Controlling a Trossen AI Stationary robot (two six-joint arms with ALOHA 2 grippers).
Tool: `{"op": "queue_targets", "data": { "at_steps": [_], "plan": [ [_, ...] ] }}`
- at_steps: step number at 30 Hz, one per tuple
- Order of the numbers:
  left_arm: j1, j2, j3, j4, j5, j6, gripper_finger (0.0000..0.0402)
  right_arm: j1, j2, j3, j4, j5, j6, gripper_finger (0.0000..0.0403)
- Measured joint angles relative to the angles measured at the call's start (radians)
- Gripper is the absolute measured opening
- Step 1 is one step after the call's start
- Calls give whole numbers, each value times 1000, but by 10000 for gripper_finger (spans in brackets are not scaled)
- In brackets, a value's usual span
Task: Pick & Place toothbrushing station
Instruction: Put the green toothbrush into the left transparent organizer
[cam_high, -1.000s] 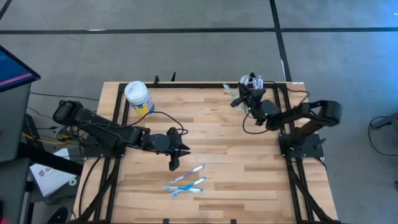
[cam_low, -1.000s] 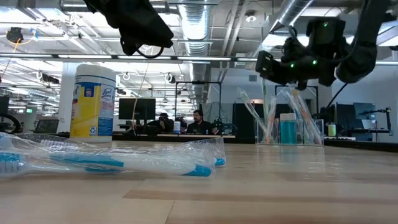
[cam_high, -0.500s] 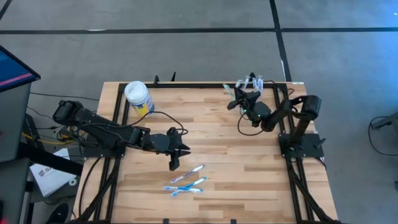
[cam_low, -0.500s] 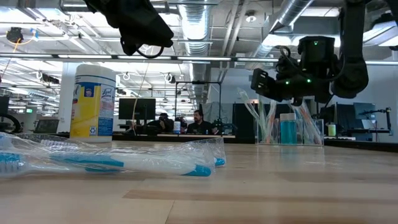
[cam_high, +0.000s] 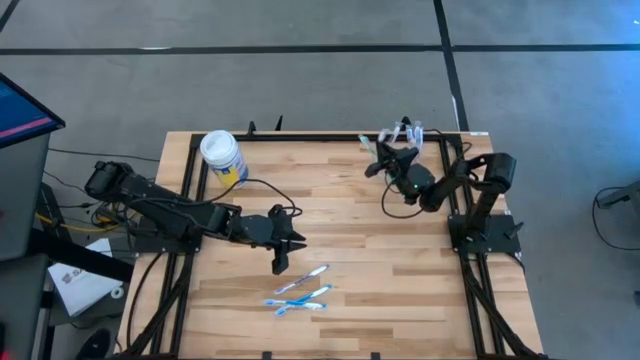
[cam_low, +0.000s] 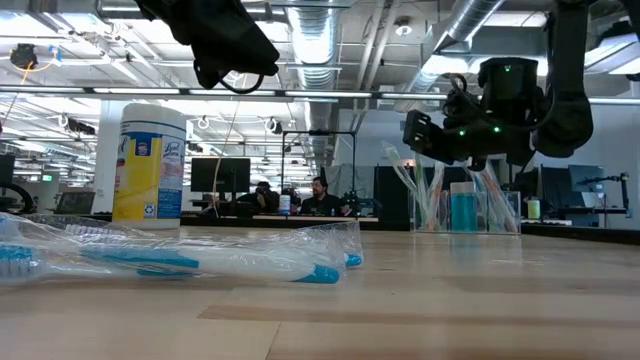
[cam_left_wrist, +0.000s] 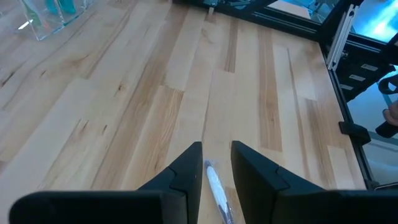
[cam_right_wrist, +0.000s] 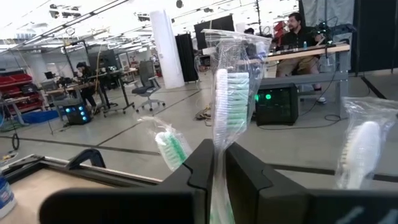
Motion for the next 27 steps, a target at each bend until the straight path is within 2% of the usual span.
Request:
{"op": "queue_targets", "data": {
  "at_steps": [5,17,27],
  "plan": [
    [0,0,0,0,0,0,81,7,0,0,-2,0,-26,44],
    [-29,0,0,0,-4,0,81,12,0,-14,-32,4,-36,120],
    [-37,0,0,0,-6,0,81,25,0,-34,15,12,-84,161]
  ]
}}
